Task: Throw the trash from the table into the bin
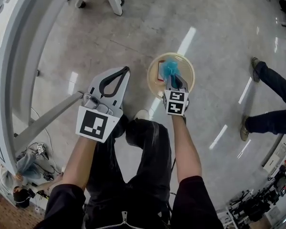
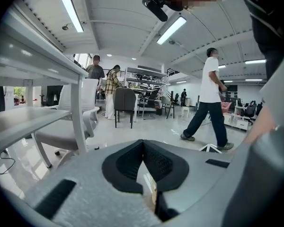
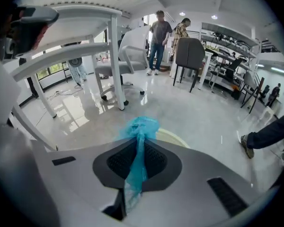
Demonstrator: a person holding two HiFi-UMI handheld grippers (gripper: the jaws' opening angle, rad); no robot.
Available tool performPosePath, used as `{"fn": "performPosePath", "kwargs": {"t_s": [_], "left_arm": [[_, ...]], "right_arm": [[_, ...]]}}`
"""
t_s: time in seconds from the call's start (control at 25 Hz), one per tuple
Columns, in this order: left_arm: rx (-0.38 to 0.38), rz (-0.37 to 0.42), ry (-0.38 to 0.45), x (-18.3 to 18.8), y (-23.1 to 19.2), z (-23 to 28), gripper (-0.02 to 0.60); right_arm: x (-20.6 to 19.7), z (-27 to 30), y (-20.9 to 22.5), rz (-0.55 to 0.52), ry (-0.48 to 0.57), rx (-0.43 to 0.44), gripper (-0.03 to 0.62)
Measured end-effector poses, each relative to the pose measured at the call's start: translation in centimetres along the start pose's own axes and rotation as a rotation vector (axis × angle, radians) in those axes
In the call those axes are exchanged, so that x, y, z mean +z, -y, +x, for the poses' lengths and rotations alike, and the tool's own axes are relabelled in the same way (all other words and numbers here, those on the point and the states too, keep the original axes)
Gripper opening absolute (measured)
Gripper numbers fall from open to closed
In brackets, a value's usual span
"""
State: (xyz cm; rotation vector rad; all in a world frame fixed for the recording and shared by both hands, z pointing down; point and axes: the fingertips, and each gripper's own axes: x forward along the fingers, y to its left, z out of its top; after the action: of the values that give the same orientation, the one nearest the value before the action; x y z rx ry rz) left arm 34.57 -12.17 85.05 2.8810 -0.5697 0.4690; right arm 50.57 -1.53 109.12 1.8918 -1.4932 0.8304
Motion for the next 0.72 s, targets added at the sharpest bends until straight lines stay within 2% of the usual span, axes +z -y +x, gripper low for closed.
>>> {"fn": "performPosePath", "kwargs": {"t_s": [0.12,0.24,0.48,0.6,0.64,0.68,0.72], "left_arm": [[0.002,-0.001,0.0,-1.1,-0.6,0.4,0.006],[-0.008,0.009,-0.007,-2.1,-0.8,0.9,0.006],[-0.025,0.0,-0.025,-3.0,-1.0,2.4,0.006],[-0.036,0.005,-0.027,-3.0,-0.7,2.9,0.006],[-0.039,0.009,-0.03,-2.9,-0.7,3.0,0.006],[-0.041,0.014,-0.032,-2.8,-0.8,3.1,0.006],[-0.042,0.017,-0.034,-2.6,-0.9,3.1,0.006]], "right_arm": [[-2.6,2.1,0.2,0.019,-0.09,-0.005,0.02],[-4.1,3.4,0.3,0.039,-0.134,-0.008,0.02],[-5.0,4.8,0.7,0.052,-0.166,-0.004,0.02],[-5.6,5.4,0.2,0.047,-0.182,0.033,0.022],[-5.6,5.6,0.2,0.044,-0.179,0.035,0.065],[-5.6,5.7,0.2,0.045,-0.176,0.028,0.141],[-5.5,5.7,0.3,0.05,-0.174,0.018,0.171]]}}
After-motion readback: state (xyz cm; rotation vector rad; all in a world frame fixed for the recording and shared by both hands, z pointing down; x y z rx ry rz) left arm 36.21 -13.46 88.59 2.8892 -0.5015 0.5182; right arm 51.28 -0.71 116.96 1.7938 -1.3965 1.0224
